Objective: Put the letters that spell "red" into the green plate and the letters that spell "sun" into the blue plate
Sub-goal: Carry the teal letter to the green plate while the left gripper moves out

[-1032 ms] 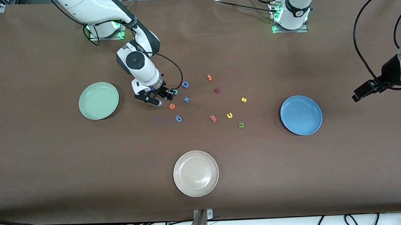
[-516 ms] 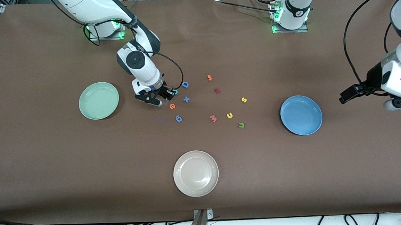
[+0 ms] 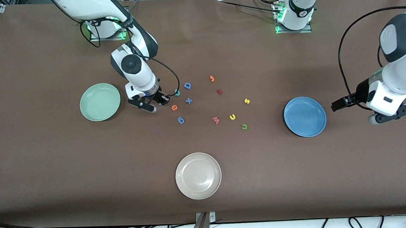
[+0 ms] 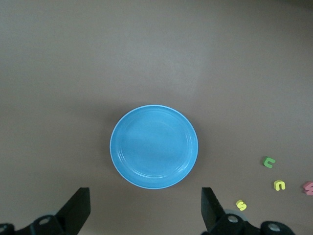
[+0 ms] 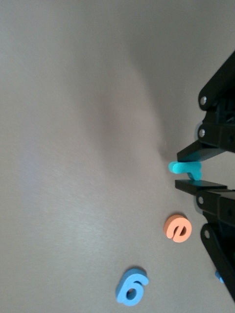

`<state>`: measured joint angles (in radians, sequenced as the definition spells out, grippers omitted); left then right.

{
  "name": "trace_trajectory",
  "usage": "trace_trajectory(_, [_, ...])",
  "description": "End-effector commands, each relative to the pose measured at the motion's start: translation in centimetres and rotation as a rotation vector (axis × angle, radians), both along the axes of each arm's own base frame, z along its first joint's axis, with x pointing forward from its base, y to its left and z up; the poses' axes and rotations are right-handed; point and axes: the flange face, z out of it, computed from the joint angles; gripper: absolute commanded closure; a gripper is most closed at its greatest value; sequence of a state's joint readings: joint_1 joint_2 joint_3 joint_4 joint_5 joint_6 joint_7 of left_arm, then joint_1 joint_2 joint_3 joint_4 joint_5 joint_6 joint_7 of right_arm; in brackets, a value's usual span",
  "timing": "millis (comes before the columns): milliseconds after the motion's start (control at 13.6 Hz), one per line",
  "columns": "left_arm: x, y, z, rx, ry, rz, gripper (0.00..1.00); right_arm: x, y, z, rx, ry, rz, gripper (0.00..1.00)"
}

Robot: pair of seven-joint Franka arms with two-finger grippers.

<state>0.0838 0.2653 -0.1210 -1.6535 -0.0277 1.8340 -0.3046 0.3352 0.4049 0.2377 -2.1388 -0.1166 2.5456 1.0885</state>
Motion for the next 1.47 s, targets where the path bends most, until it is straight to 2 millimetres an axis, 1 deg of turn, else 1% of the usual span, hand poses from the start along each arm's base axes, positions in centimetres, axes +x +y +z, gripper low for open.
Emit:
trace_trajectory(0, [0.7, -2.8, -2.9, 0.021, 0.041, -0.043, 0.0, 1.9, -0.9, 4.0, -0.072, 0.04, 0.035, 1.0])
trace_trajectory(74, [0.9, -3.1, -4.1, 0.018, 0.058, -0.031, 0.0, 2.7, -1.6, 5.1, -0.085, 0.053, 0.043, 1.0])
trace_trajectory(147, [1.5, -3.1, -4.5, 0.016, 0.059, -0.002, 0.0, 3.3, -2.4, 5.9, -0.097, 0.067, 0.055, 1.0])
trace_trajectory(221, [1.9, -3.2, -4.7, 0.015, 0.061, 0.03, 0.0, 4.0, -3.8, 6.7, -0.099, 0.084, 0.064, 1.0])
trace_trajectory(295, [1.8, -4.4, -5.0, 0.019, 0.068, 0.054, 0.0, 4.5, -5.0, 7.7, -0.084, 0.101, 0.079, 1.0])
trace_trajectory(442, [1.6, -7.1, -6.0, 0.039, 0.088, 0.14, 0.0, 5.7, -8.7, 9.4, -0.037, 0.132, 0.121, 1.0])
trace_trajectory(516, [1.3, -9.2, -7.2, 0.048, 0.107, 0.151, 0.0, 6.1, -10.8, 9.8, -0.034, 0.151, 0.156, 1.0])
trace_trajectory(590, [1.0, -11.2, -7.9, 0.054, 0.117, 0.142, 0.0, 6.5, -12.7, 10.0, -0.038, 0.161, 0.18, 1.0])
trace_trajectory(664, [0.8, -12.7, -8.8, 0.061, 0.131, 0.152, 0.0, 6.9, -14.6, 10.1, -0.041, 0.176, 0.202, 1.0])
trace_trajectory(737, [0.8, -13.0, -9.4, 0.069, 0.14, 0.185, 0.0, 7.1, -16.5, 9.9, -0.043, 0.192, 0.234, 1.0])
trace_trajectory(811, [0.7, -14.5, -10.0, 0.068, 0.135, 0.17, 0.0, 7.2, -18.0, 9.7, -0.042, 0.205, 0.264, 1.0])
trace_trajectory(885, [0.8, -16.2, -10.1, 0.056, 0.101, 0.155, 0.0, 6.9, -19.8, 8.7, -0.043, 0.219, 0.277, 1.0])
trace_trajectory(959, [0.7, -17.6, -10.8, 0.052, 0.087, 0.135, 0.0, 6.6, -21.4, 7.9, -0.042, 0.233, 0.29, 1.0])
trace_trajectory(1032, [0.5, -19.1, -11.9, 0.049, 0.083, 0.114, 0.0, 6.3, -22.6, 7.4, -0.04, 0.243, 0.306, 1.0])
trace_trajectory(1106, [0.3, -21.2, -12.7, 0.04, 0.064, 0.088, 0.0, 6.0, -23.7, 6.8, -0.039, 0.247, 0.315, 1.0])
trace_trajectory(1180, [0.1, -22.8, -13.8, 0.031, 0.047, 0.079, 0.0, 5.6, -24.3, 6.1, -0.037, 0.247, 0.326, 1.0])
trace_trajectory(1254, [0.1, -23.9, -15.2, 0.027, 0.038, 0.086, 0.0, 5.1, -25.2, 5.4, -0.036, 0.239, 0.333, 1.0])
trace_trajectory(1327, [-0.2, -25.7, -16.5, 0.015, 0.016, 0.072, 0.0, 4.3, -26.2, 4.3, -0.036, 0.226, 0.35, 1.0])
trace_trajectory(1401, [-0.4, -26.9, -17.6, 0.005, -0.004, 0.058, 0.0, 3.7, -26.8, 3.3, -0.034, 0.215, 0.368, 1.0])
